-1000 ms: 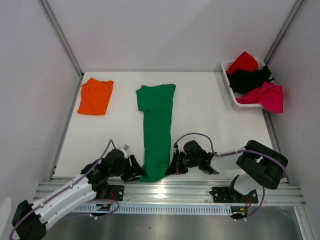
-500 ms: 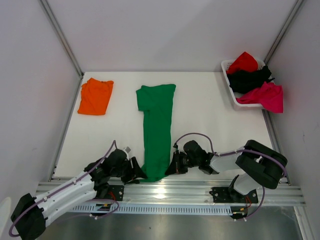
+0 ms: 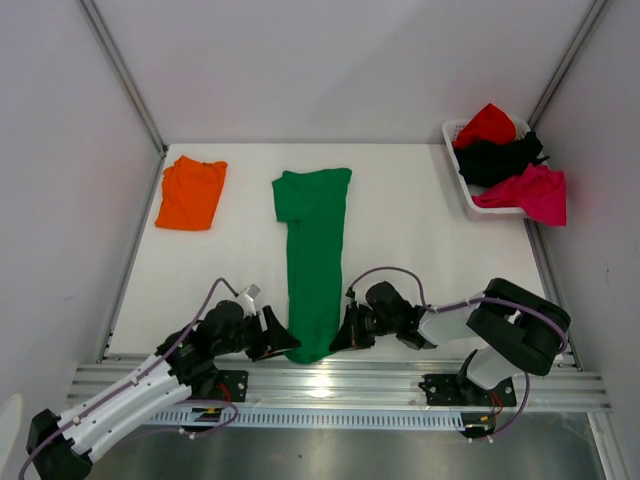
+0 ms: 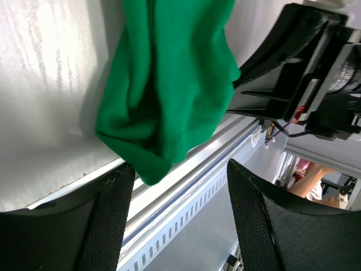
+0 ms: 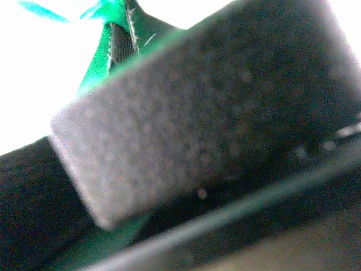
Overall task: Fold and stack the t-shirts
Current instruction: Fold the tshirt
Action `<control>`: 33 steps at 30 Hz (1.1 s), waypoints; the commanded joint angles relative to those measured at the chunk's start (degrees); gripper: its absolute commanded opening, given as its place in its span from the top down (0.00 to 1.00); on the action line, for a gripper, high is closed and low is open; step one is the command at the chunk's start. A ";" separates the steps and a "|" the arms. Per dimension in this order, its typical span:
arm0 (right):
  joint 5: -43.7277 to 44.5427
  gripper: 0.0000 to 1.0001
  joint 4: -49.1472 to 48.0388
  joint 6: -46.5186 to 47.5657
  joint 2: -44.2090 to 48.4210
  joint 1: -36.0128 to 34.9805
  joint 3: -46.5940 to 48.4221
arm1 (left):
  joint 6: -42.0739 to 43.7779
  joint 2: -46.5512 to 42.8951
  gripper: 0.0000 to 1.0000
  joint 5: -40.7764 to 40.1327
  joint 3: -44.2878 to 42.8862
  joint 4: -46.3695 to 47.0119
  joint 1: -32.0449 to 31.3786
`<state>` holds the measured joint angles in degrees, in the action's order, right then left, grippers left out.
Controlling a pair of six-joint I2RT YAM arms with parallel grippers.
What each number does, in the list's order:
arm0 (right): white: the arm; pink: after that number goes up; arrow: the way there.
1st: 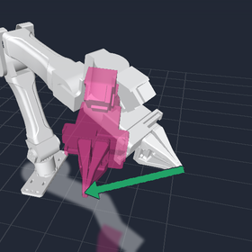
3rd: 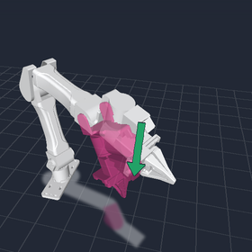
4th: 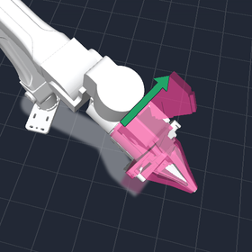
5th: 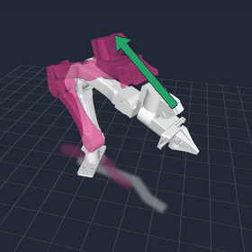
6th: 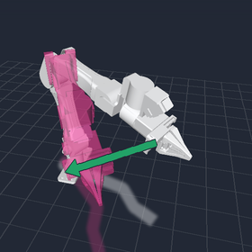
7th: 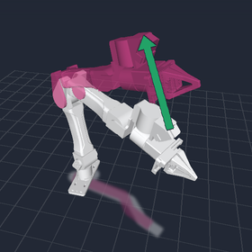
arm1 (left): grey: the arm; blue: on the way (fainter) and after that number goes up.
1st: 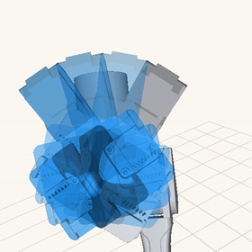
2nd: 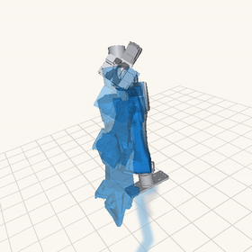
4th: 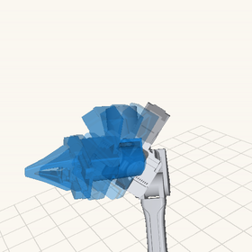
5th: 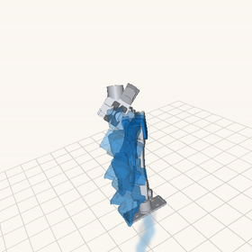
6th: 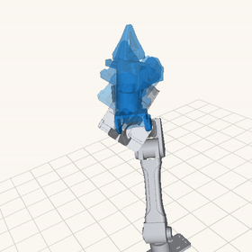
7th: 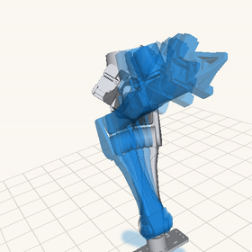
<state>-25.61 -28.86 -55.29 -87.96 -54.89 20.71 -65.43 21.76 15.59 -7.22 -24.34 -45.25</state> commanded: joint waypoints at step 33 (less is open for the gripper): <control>0.20 0.99 -2.34 -0.26 -0.02 -0.83 0.65 | 2.94 12.87 0.31 -0.48 0.90 8.42 -0.62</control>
<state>-25.93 -29.30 -55.44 -88.79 -55.33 20.71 -64.34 33.17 16.27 -6.98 -17.87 -45.41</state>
